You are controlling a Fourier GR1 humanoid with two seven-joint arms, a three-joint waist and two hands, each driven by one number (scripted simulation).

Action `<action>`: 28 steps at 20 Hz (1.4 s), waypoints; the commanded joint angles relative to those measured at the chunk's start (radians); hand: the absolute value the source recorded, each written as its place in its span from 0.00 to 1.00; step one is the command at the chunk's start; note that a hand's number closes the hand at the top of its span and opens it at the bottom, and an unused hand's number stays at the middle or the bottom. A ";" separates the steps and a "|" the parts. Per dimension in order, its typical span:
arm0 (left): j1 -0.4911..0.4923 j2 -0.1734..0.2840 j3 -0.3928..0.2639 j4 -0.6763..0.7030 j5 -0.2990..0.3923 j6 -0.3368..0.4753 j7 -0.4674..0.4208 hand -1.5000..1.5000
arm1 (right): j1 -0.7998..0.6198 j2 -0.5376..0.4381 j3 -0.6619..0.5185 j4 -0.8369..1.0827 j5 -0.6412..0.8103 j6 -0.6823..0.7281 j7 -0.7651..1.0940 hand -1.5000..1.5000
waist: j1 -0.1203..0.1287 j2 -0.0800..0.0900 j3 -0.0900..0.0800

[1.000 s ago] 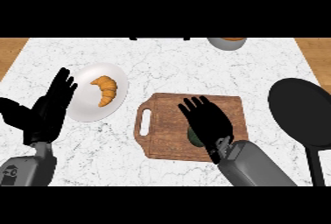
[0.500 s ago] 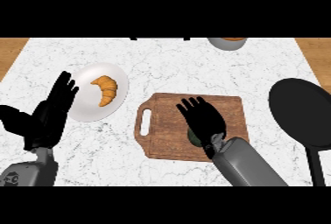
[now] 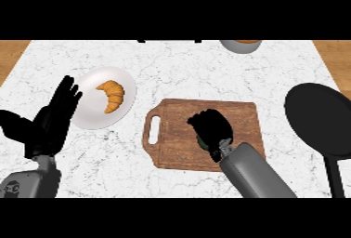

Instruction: Pick the squash from the cutting board and place it in the pan

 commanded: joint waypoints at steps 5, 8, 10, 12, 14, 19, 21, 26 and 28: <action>0.007 -0.031 -0.020 -0.077 -0.025 0.017 0.070 0.50 | 0.031 0.012 0.001 0.020 0.059 -0.062 -0.113 1.00 | 0.000 -0.002 0.000; 0.076 -0.020 0.008 -0.059 -0.013 -0.026 -0.022 0.50 | 0.025 0.070 0.021 0.088 0.073 -0.135 -0.088 1.00 | 0.004 -0.001 0.000; -0.038 -0.022 0.014 -0.015 -0.014 -0.004 0.045 0.50 | -0.071 0.052 -0.071 0.165 0.062 -0.127 -0.172 1.00 | 0.001 0.000 0.000; 0.024 -0.042 0.000 -0.002 -0.038 -0.014 -0.024 0.50 | 0.036 0.037 -0.040 0.071 0.078 -0.150 -0.178 1.00 | -0.002 -0.001 0.000; -0.010 -0.033 0.003 -0.021 -0.037 0.015 0.030 0.50 | 0.066 0.071 -0.142 0.102 0.029 -0.179 -0.005 1.00 | -0.005 -0.001 0.000; -0.044 0.010 0.053 0.005 -0.004 -0.010 0.037 0.50 | 0.070 0.073 -0.375 0.063 -0.099 -0.227 0.301 1.00 | -0.017 0.001 0.001; -0.023 -0.002 0.022 -0.029 -0.014 -0.012 0.059 0.50 | 0.056 0.073 -0.344 0.020 -0.056 -0.282 0.385 1.00 | -0.003 -0.003 0.000; -0.038 0.003 0.057 0.050 0.005 -0.031 0.007 0.50 | 0.041 0.056 -0.235 -0.203 0.156 -0.334 0.502 1.00 | -0.023 -0.007 -0.002; -0.021 -0.016 0.032 -0.002 -0.027 0.009 0.037 0.50 | 0.037 0.039 -0.211 -0.263 0.214 -0.347 0.534 1.00 | -0.014 -0.008 -0.001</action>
